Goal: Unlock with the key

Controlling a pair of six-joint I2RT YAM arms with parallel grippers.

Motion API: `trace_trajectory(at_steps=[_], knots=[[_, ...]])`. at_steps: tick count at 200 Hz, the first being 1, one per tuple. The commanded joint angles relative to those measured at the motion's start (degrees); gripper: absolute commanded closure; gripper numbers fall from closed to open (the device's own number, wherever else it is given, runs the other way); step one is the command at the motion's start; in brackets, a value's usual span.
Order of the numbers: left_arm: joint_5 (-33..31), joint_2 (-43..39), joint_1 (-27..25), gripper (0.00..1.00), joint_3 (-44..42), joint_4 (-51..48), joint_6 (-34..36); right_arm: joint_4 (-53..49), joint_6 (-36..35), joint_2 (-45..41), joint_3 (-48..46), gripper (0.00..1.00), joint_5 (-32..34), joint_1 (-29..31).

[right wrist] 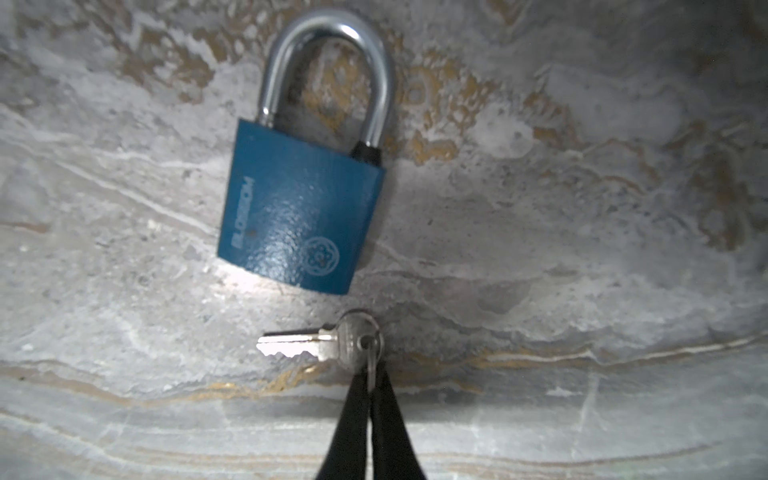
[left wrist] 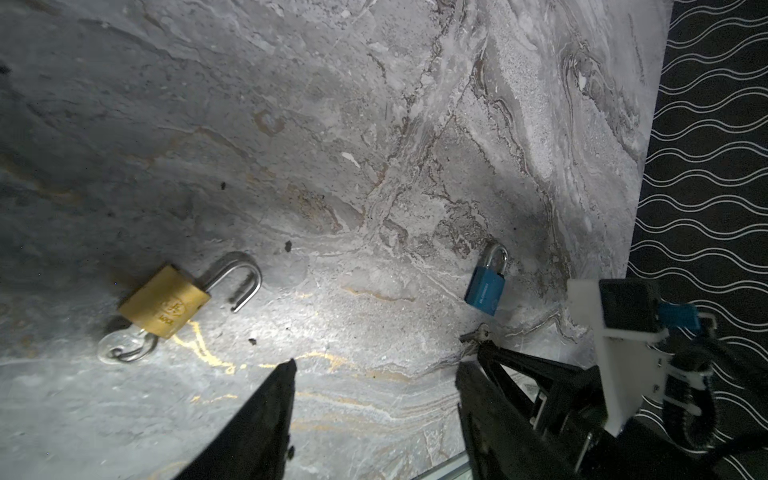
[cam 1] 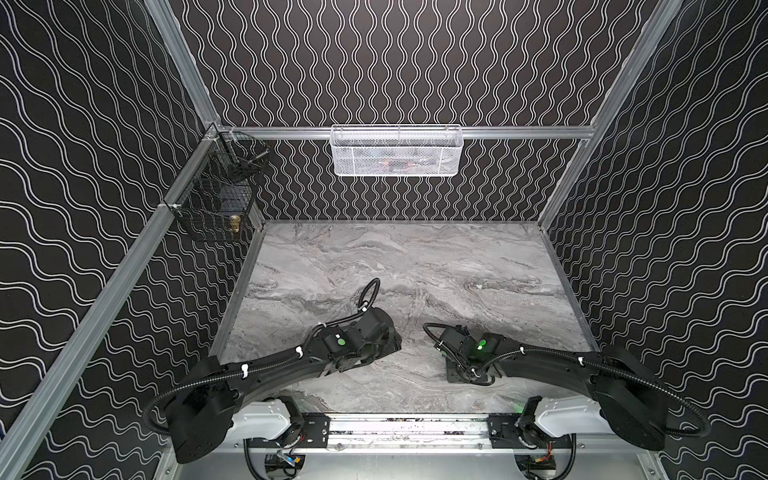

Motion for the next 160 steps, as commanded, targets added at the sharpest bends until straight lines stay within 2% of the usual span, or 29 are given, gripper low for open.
trace_trajectory(at_steps=[1,20,87,160], knots=[[-0.60,1.23,-0.79,0.35,0.95,2.27,-1.45,1.77,-2.75,-0.38,-0.28,0.96,-1.18,-0.64],[-0.77,2.06,-1.77,0.35,1.17,3.64,-2.75,2.30,-4.61,-1.05,-0.37,1.00,-2.54,-1.79],[-2.09,3.85,-5.08,0.35,0.14,9.73,-8.53,5.68,-8.31,-5.15,-0.35,1.00,-10.07,-4.96],[-3.91,0.48,-7.44,0.33,-3.24,14.77,-21.63,9.84,-6.43,-11.66,1.44,1.00,-14.56,-5.26]])
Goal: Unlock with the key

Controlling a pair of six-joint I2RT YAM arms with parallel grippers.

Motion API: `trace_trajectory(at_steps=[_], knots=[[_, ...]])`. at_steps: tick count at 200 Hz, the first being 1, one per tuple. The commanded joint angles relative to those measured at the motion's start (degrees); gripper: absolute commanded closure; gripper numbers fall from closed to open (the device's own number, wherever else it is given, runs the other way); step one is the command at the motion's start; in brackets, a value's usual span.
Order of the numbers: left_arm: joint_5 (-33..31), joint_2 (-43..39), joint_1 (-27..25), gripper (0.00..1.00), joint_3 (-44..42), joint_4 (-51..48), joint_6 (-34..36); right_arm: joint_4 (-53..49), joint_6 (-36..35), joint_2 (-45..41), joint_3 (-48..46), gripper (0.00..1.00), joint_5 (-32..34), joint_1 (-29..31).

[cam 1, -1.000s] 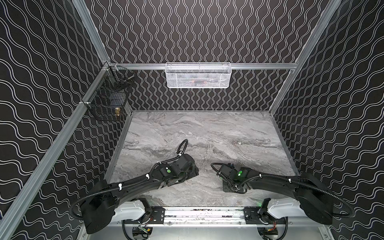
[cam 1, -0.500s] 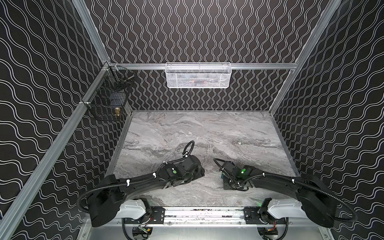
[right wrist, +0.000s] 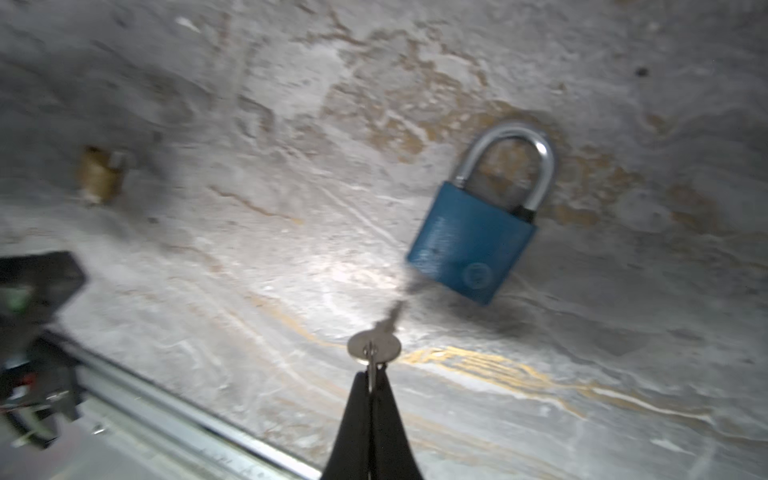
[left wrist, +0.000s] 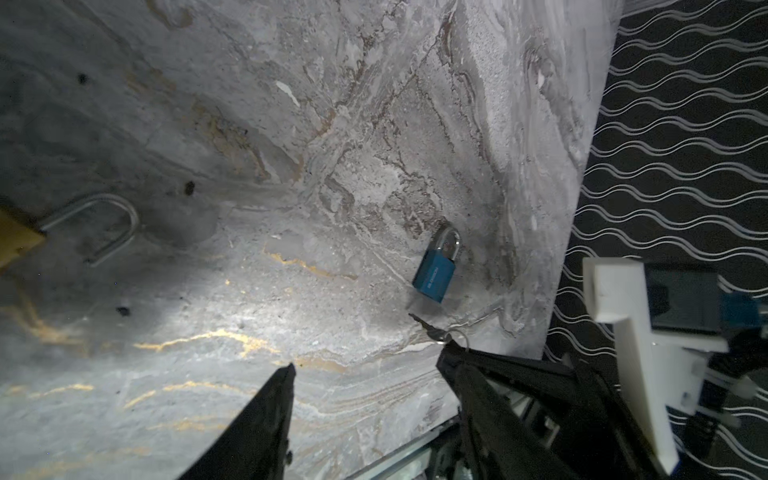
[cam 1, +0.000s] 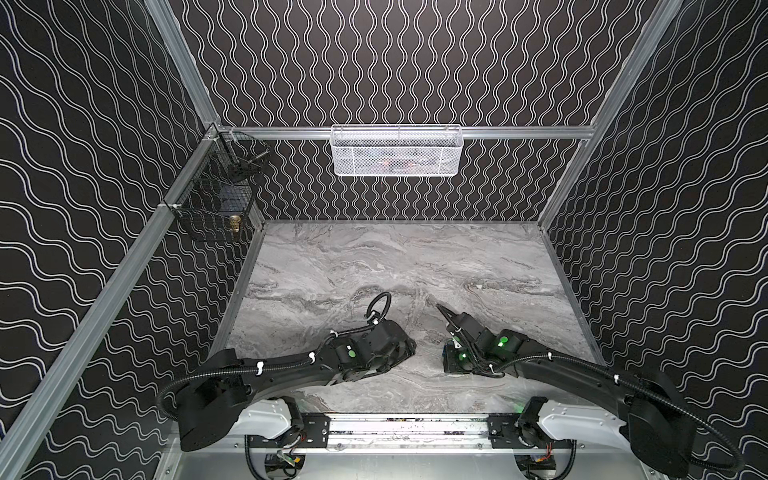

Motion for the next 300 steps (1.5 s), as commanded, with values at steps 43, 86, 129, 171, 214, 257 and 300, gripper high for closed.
trace_trajectory(at_steps=[43,86,129,171,214,257,300], knots=[[-2.92,-4.81,-0.34,0.27,0.57,3.33,-8.05,4.19,-0.93,-2.94,4.39,1.00,-2.21,0.00],[-0.22,-6.71,0.83,0.22,0.45,5.77,-15.16,7.02,-5.64,-4.49,7.65,1.00,-3.04,-0.02],[0.46,-8.03,3.00,0.18,1.43,8.76,-18.12,11.73,-10.58,-4.95,10.26,1.00,-5.83,-0.01],[2.08,-7.43,3.41,0.18,3.17,10.91,-19.89,17.50,-12.60,-5.15,11.25,1.00,-9.36,0.05],[3.48,-5.80,3.40,0.18,5.10,13.23,-20.53,21.17,-12.51,-4.87,11.18,1.00,-11.50,0.33],[0.31,-7.91,3.35,0.26,3.11,14.55,-21.72,23.21,-11.66,-6.58,8.47,1.00,-13.18,0.93],[-3.25,-11.03,3.35,0.35,2.77,11.61,-21.37,22.26,-11.55,-8.04,7.33,1.00,-12.78,1.07]])
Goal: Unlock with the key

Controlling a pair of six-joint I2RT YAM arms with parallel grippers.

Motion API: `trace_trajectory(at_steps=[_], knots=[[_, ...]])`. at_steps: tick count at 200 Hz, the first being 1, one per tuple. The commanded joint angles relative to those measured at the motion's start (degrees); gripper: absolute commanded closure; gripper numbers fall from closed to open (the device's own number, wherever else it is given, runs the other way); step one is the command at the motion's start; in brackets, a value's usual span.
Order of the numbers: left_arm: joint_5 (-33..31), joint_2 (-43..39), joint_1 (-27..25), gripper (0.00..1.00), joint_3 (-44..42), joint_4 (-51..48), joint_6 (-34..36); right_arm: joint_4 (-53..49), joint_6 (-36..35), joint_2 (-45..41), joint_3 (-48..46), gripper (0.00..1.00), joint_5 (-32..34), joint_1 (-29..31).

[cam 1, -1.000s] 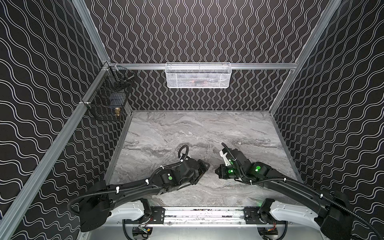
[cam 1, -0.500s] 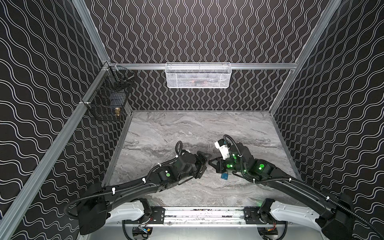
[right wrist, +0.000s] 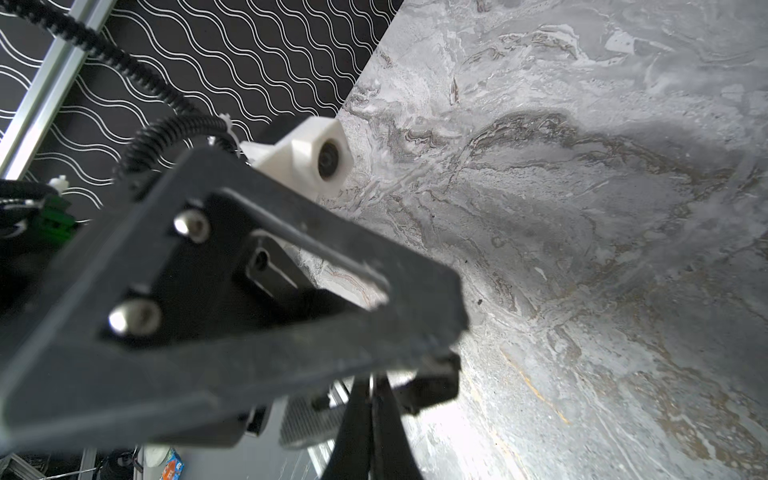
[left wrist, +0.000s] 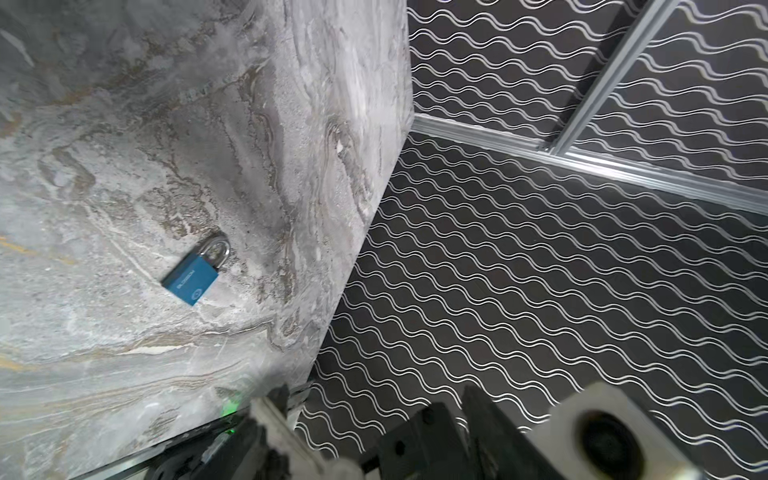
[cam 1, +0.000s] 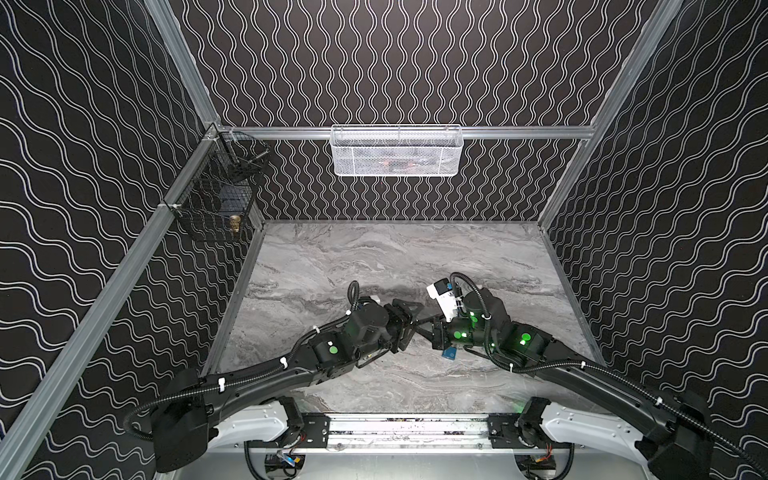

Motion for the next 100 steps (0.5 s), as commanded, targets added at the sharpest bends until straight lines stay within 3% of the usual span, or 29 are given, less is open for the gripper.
trace_trajectory(at_steps=[1,31,71,100], knots=[[-2.96,-1.30,0.10,0.35,-0.27,-0.39,-0.77,1.53,0.42,-0.44,-0.40,1.00,-0.64,0.16],[-3.87,-2.17,0.14,0.44,0.08,-3.18,-0.46,2.42,0.82,-1.04,-1.16,1.00,-0.32,0.14],[-4.48,-2.74,0.11,0.64,-0.31,-4.27,-1.15,1.82,0.67,-0.88,-0.46,1.00,0.63,0.19],[-5.22,-3.38,0.11,0.69,-1.15,-4.95,-1.74,1.61,0.85,-1.79,-0.89,1.00,1.48,0.14]])
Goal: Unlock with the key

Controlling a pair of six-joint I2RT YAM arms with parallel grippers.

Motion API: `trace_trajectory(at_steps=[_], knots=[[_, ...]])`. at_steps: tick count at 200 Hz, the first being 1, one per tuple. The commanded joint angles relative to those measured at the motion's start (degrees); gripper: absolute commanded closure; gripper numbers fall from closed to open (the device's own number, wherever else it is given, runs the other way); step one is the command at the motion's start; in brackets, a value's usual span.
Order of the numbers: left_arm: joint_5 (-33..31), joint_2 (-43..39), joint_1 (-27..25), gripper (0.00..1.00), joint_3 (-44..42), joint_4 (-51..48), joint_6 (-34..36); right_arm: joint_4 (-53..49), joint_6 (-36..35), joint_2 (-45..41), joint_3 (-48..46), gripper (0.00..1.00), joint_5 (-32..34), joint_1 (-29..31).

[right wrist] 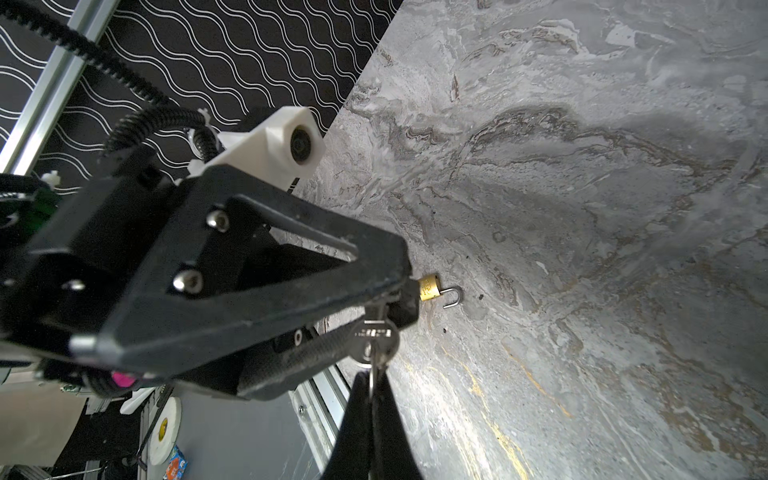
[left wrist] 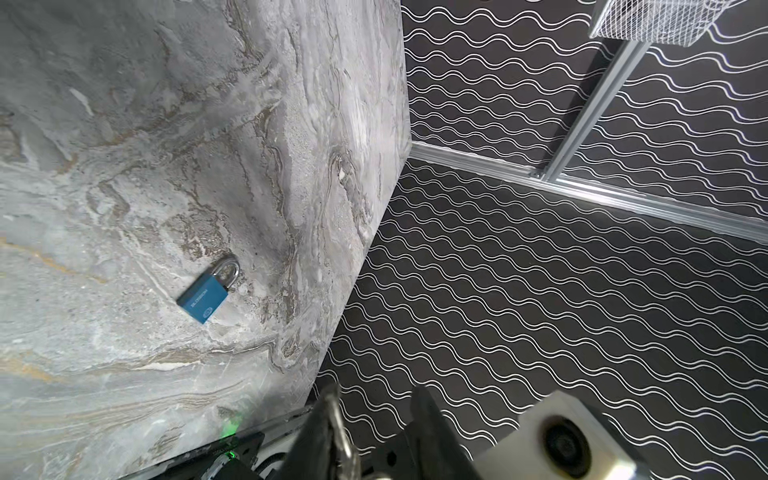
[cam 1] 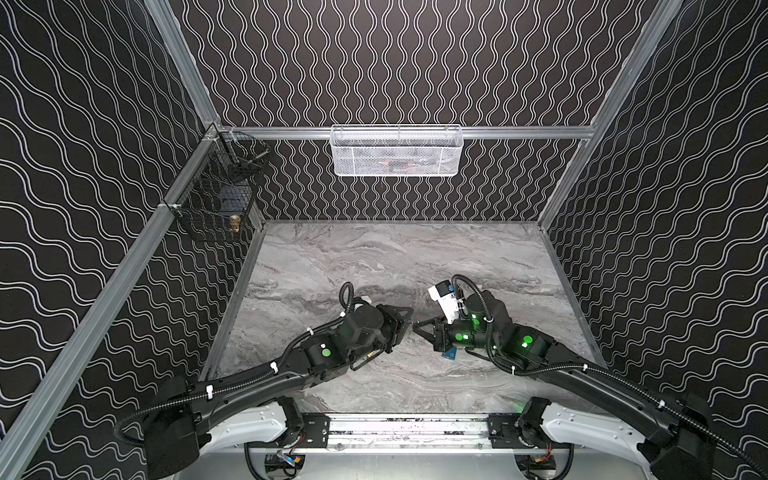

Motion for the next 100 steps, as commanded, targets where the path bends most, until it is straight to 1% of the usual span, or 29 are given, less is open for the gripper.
trace_trajectory(at_steps=[1,17,56,80,100], knots=[[-1.45,-0.60,0.11,0.69,-0.63,-1.08,-1.50,1.45,0.24,-0.73,0.13,1.00,0.91,-0.01],[-1.82,-0.72,0.12,0.72,-0.59,-1.64,-1.59,1.26,0.28,-0.94,-0.01,1.00,0.75,-0.01],[-2.37,-0.52,0.10,0.84,-0.67,-2.38,-1.94,1.81,0.64,-1.21,-0.53,1.00,0.26,0.00],[-2.71,-0.48,0.11,0.89,0.02,-3.17,-1.26,1.86,0.31,-0.86,-0.51,1.00,-0.56,-0.01],[-3.06,-0.35,0.10,0.96,0.38,-3.75,-0.82,2.13,0.01,-0.95,-0.47,1.00,-0.85,0.00]])
